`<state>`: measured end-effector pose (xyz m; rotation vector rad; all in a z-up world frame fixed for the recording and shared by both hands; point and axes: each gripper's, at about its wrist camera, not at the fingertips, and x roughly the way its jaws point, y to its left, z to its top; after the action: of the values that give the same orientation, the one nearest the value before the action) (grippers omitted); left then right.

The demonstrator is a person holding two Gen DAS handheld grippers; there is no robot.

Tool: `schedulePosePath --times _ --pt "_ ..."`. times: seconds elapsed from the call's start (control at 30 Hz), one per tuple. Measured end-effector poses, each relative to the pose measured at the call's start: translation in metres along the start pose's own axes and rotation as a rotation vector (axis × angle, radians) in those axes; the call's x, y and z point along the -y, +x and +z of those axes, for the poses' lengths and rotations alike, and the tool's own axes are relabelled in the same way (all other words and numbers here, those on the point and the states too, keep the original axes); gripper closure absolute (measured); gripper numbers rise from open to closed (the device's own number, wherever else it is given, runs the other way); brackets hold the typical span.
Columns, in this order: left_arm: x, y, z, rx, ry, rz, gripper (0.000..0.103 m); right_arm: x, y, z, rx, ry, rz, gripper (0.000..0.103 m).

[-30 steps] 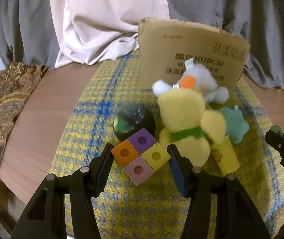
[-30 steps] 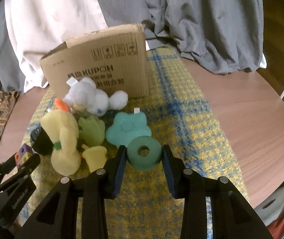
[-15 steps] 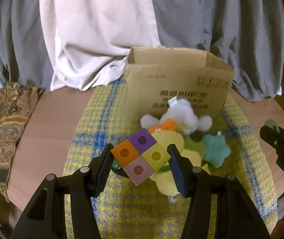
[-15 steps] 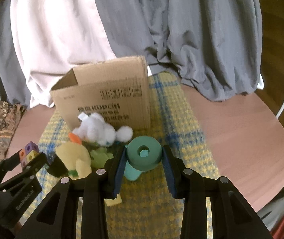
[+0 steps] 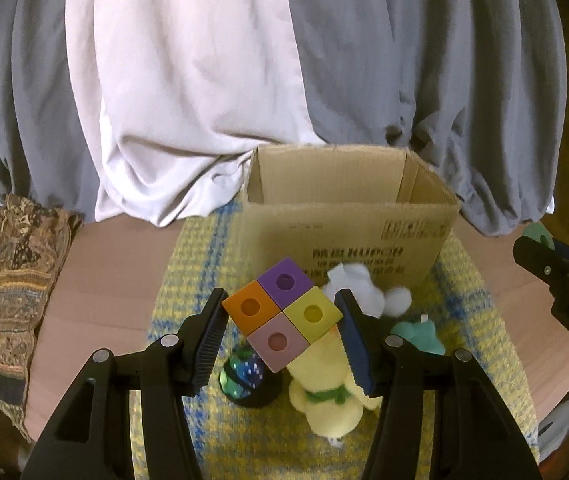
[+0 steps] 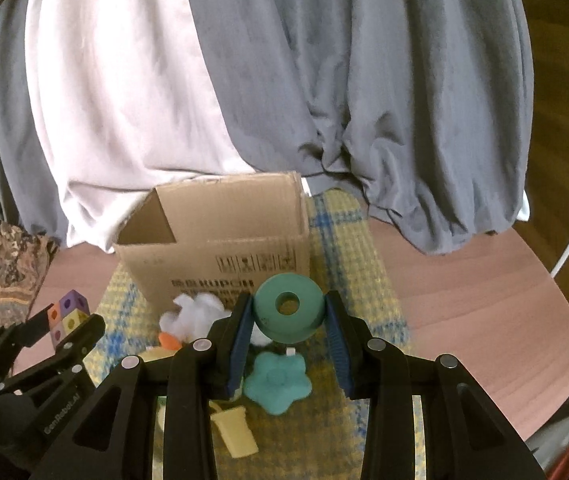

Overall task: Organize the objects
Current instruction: 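Lift the teal ring and cube block and carry both over the cardboard box, then open both tools to drop the ring and cube block into the box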

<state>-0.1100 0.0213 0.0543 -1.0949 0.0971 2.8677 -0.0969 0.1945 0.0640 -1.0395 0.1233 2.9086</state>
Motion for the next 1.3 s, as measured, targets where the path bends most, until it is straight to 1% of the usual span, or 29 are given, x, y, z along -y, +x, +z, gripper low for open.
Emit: schedulePosePath --times 0.27,0.47,0.67,0.77,0.87,1.03,1.17,1.3 --pt "-0.002 0.003 0.03 0.04 -0.004 0.0 0.049 -0.007 0.006 0.024 0.011 -0.02 -0.002 0.067" --pt "-0.005 0.009 0.052 0.051 0.003 0.003 0.049 -0.014 0.008 0.048 0.023 -0.034 0.004 0.067" --pt "-0.001 0.021 0.072 0.03 0.033 -0.036 0.049 -0.017 0.018 0.069 0.012 -0.032 0.005 0.067" --pt "0.002 0.027 0.081 0.034 0.042 -0.026 0.049 -0.017 0.025 0.078 0.005 -0.035 -0.01 0.067" --pt "0.002 0.037 0.091 0.03 0.039 -0.016 0.049 -0.015 0.038 0.085 -0.023 -0.029 -0.006 0.067" --pt "0.0 0.052 0.103 0.012 0.032 -0.028 0.049 -0.01 0.062 0.09 -0.079 -0.005 0.02 0.067" --pt "0.003 0.066 0.11 -0.007 0.047 -0.029 0.049 -0.012 0.072 0.091 -0.091 -0.008 0.015 0.067" --pt "-0.001 0.082 0.115 -0.038 0.031 -0.037 0.049 -0.014 0.077 0.092 -0.096 -0.006 0.011 0.067"
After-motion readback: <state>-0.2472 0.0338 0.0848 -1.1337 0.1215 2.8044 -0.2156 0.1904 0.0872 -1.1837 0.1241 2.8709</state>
